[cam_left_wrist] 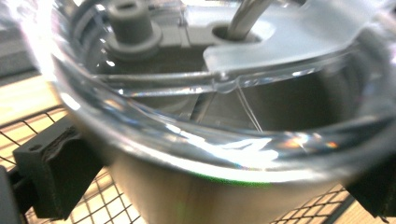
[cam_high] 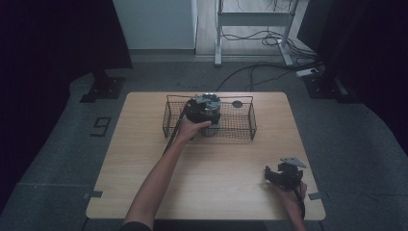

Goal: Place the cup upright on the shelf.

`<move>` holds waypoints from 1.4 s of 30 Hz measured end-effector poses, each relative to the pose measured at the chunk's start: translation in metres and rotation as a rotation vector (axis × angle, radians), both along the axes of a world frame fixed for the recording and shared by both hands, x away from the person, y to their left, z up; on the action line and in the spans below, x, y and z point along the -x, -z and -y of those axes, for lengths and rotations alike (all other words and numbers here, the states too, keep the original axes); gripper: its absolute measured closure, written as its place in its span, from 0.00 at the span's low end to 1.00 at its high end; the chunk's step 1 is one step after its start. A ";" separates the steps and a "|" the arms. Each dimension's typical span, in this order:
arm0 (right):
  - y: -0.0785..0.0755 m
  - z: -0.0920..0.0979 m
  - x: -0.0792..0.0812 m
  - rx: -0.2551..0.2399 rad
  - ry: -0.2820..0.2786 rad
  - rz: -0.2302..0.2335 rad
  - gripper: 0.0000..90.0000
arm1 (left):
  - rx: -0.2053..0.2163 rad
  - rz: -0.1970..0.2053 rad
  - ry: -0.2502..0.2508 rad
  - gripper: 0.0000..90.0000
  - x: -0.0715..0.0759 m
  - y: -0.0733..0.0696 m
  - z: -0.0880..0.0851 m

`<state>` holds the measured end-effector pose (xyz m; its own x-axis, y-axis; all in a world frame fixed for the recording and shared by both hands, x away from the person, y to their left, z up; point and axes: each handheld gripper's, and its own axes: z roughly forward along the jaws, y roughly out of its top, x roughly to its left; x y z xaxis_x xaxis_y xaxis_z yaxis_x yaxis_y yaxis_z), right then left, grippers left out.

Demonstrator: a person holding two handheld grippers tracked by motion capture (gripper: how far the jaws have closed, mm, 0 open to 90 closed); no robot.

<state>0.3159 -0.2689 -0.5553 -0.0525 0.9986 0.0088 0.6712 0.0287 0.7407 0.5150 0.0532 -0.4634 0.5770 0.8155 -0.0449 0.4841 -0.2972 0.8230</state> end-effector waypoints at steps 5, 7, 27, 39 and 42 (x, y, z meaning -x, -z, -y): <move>0.000 0.000 0.000 0.001 -0.001 -0.001 0.16 | 0.019 0.020 -0.010 0.00 0.009 -0.012 -0.005; 0.000 0.000 0.000 0.001 -0.001 -0.001 0.16 | 0.015 0.031 -0.010 0.00 0.012 -0.016 -0.008; 0.000 0.000 0.000 0.002 0.008 -0.001 0.15 | 0.010 0.015 0.025 0.00 0.062 -0.023 -0.036; 0.000 0.000 0.000 0.000 0.013 -0.003 0.15 | 0.056 0.019 0.068 0.02 0.108 -0.018 -0.059; 0.000 0.000 0.000 0.000 0.011 -0.002 0.15 | 0.068 0.028 0.071 0.02 0.121 -0.019 -0.066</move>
